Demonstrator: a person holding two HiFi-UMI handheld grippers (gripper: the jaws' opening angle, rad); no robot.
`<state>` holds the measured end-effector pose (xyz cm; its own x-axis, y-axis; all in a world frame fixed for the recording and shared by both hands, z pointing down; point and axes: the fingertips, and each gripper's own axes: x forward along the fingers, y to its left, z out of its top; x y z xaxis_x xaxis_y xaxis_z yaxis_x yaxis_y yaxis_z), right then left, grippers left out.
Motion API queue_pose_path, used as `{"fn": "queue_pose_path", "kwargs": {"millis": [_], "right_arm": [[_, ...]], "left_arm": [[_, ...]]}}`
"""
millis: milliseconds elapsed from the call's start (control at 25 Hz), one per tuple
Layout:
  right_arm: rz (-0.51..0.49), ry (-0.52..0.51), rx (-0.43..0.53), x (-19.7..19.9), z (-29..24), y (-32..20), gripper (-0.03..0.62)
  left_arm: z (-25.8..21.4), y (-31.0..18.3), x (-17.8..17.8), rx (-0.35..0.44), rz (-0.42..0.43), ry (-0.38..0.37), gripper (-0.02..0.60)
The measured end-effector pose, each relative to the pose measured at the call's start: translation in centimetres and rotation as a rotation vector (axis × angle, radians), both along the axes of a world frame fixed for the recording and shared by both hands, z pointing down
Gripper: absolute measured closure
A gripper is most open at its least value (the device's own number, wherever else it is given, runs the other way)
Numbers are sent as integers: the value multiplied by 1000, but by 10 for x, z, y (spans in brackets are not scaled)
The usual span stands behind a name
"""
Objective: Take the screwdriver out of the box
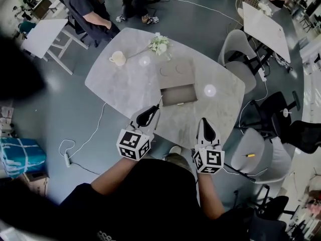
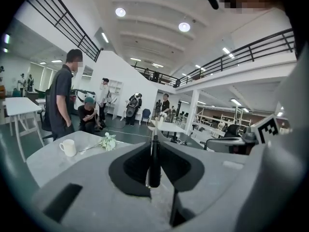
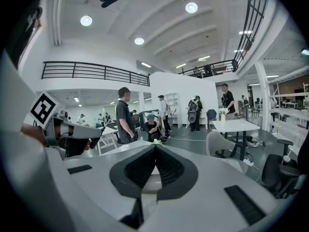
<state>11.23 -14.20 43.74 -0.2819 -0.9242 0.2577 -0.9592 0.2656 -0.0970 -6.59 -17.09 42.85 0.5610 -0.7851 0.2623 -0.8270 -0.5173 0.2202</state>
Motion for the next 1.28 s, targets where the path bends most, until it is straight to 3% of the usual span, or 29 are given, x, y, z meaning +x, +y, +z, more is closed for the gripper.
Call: {"fn": "queue_pose_path", "kwargs": {"millis": [240,680,1280], "right_arm": [[21,78,73,-56,-35,-4,590],[93,79,42,-115,-35,4,589],[141,110,62,-184,-33,19,589]], "left_arm": [[-11,2,-48,53,15,0,520],[-11,0,-117,66,56,18,520],[-9,1,-160,103,172,30,518]]}}
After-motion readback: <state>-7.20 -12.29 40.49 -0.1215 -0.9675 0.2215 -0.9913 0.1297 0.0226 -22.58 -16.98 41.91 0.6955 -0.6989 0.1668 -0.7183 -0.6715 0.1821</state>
